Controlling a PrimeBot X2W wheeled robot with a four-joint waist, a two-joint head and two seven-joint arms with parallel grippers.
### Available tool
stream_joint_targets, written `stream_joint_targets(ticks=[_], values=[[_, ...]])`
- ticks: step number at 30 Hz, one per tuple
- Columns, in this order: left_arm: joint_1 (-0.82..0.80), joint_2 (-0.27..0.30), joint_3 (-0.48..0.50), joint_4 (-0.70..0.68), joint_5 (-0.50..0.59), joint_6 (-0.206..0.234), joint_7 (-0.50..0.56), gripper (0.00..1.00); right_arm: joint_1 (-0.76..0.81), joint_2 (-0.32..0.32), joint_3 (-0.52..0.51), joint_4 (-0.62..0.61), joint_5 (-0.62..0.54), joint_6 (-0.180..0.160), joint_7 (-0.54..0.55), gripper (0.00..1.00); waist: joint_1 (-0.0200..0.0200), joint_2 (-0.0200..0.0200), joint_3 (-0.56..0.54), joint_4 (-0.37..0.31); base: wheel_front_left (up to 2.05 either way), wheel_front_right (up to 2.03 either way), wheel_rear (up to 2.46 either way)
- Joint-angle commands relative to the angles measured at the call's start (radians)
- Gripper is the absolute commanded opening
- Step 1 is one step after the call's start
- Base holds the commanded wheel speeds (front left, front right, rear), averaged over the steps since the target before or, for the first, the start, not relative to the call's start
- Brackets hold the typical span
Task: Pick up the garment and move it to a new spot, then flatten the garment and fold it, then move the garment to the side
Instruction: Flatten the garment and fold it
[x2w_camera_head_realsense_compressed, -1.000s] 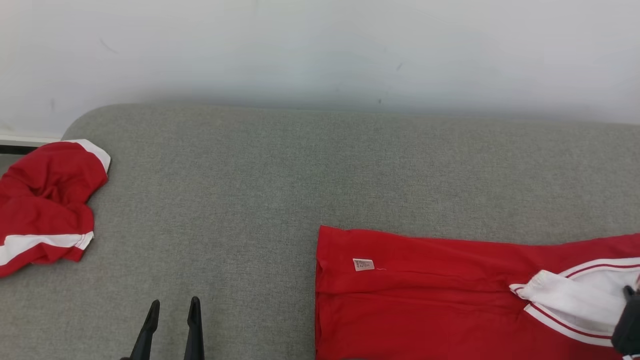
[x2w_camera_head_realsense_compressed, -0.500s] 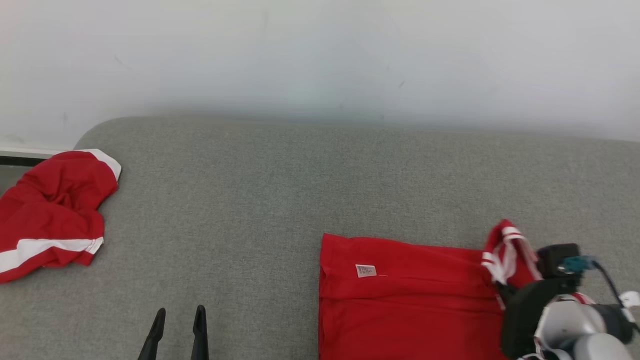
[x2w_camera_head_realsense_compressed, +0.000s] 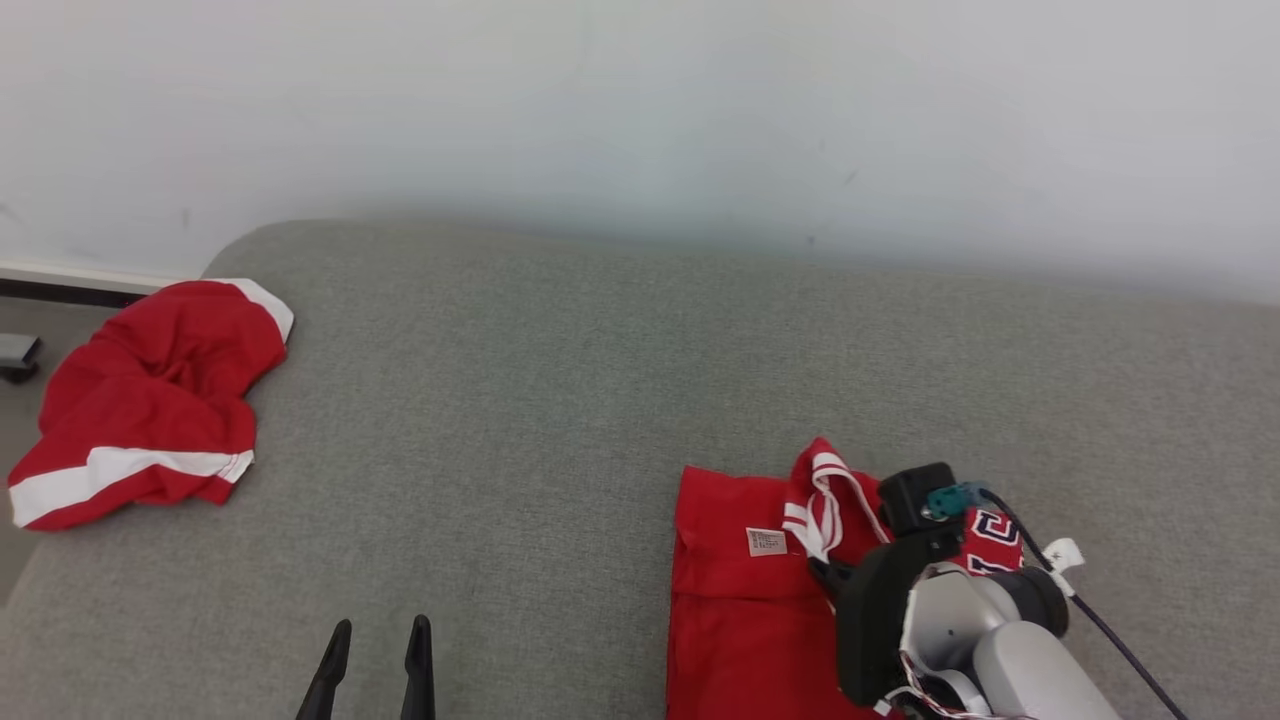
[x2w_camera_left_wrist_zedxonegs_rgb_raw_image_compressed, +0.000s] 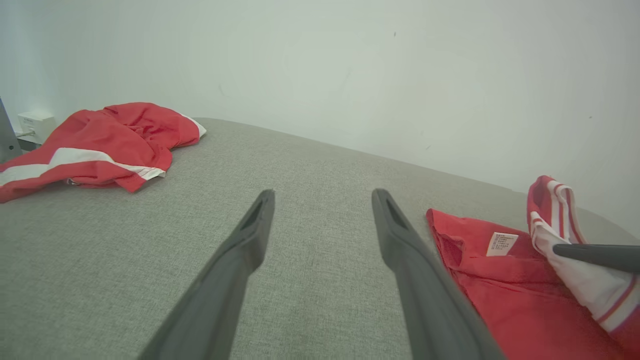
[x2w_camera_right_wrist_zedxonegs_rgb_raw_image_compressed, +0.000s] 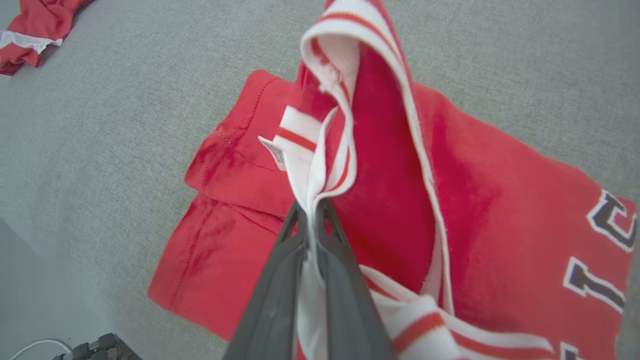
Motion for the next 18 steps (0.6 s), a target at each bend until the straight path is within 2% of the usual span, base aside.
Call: stream_joint_targets(ticks=[1,18], values=[[0.004,0.0,-0.003,0.0,0.002,-0.002,-0.003,1.0,-0.028,0.013,0.024,0.029,0.014,-0.002,-0.013,0.0,0.0,0.0,0.006,0.02,0.0,0.0,0.0],[-0.024,0.0,-0.03,0.012,-0.018,-0.002,-0.003,1.0,-0.187,0.047,0.108,0.319,0.068,-0.002,-0.094,0.0,0.0,0.0,0.038,0.084,0.0,0.0,0.0]])
